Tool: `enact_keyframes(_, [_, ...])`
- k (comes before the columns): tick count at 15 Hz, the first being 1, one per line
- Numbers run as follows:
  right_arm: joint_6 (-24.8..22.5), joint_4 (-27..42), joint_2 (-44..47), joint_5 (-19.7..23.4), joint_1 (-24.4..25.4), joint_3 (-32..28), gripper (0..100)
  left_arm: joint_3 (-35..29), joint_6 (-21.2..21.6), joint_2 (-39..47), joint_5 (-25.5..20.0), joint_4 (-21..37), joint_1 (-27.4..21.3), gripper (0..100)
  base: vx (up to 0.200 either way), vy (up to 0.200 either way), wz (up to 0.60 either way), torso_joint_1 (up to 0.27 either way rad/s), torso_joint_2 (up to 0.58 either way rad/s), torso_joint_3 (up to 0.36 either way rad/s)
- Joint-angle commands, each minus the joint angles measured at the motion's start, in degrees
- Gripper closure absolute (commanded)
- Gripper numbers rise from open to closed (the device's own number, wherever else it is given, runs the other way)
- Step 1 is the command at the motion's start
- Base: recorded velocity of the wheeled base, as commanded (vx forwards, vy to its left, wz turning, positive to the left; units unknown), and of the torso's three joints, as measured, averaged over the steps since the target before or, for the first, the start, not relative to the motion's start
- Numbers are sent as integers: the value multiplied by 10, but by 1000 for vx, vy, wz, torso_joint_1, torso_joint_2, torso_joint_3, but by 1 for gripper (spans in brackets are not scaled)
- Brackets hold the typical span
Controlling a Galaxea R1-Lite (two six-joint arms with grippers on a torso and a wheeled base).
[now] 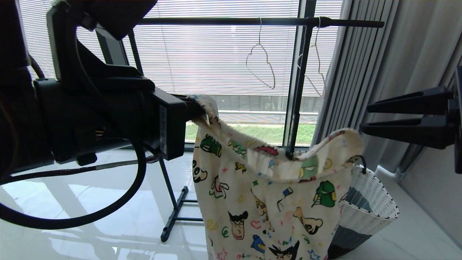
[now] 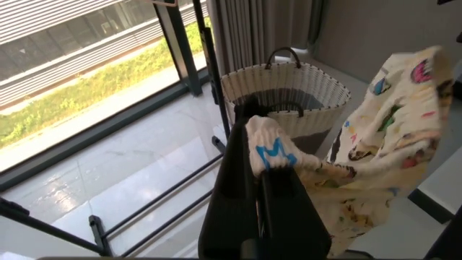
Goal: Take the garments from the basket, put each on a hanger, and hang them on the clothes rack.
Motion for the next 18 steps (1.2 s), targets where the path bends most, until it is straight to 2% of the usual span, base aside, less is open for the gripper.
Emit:
enact_keyframes(1, [1,0,-6,1,5,9,0,-1,0,7,6,0,0,100,0,0,0,0,0,0])
enact_keyframes(4, [1,0,-23,0,8,33,0,3,2,11,37,1,0,100,0,0,0,0,0,0])
enact_keyframes(6, [3,3,-40,-16,-23,63,0,21,5,6,63,4,24,100,0,0,0,0,0,0])
enact_keyframes(8, [3,4,-60,-60,-82,102,0,50,17,5,85,5,86,100,0,0,0,0,0,0])
enact_keyframes(9, [3,5,-77,-79,-139,132,0,76,19,1,86,4,159,100,0,0,0,0,0,0])
enact_keyframes(11, [3,4,-91,-81,-244,170,0,127,18,-12,86,4,267,100,0,0,0,0,0,0])
enact_keyframes(13, [2,1,-103,-78,-330,200,0,176,17,-32,85,1,345,100,0,0,0,0,0,0])
enact_keyframes(15, [2,1,-115,-81,-373,227,0,221,13,-59,87,0,375,100,0,0,0,0,0,0])
enact_keyframes(18, [1,1,-144,-98,-385,276,0,270,13,-95,89,0,379,100,0,0,0,0,0,0])
